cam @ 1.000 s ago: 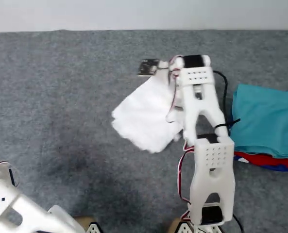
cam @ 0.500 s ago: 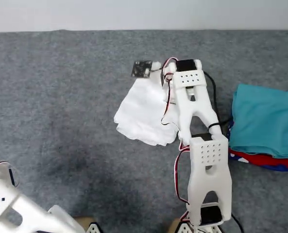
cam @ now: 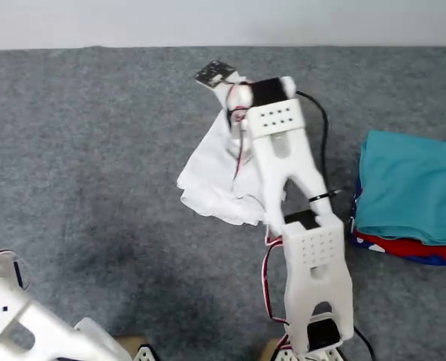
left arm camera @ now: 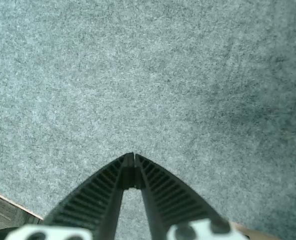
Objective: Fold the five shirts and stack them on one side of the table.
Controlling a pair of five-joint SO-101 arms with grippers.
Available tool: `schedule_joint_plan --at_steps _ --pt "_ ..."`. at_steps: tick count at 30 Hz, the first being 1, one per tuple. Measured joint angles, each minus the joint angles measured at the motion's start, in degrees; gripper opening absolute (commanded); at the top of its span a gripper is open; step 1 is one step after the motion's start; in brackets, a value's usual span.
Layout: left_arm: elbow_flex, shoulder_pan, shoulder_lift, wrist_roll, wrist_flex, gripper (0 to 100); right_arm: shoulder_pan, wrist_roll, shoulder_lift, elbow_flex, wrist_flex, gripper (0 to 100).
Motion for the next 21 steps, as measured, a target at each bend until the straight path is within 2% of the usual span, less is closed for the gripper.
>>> schedule_joint_plan --at_steps 5,11,21 --pt "0.0 0.0 0.0 0.0 0.0 1 -2.55 -11.69 4.57 0.0 0.0 1.0" --pt "0.0 0.0 0.0 0.0 1.05 1 -5.89 -20.04 11.78 0.0 0.0 1.0" --pt "0.0 0.0 0.0 0.0 1.23 1 -8.88 -22.42 14.86 -0.09 0.18 1.0"
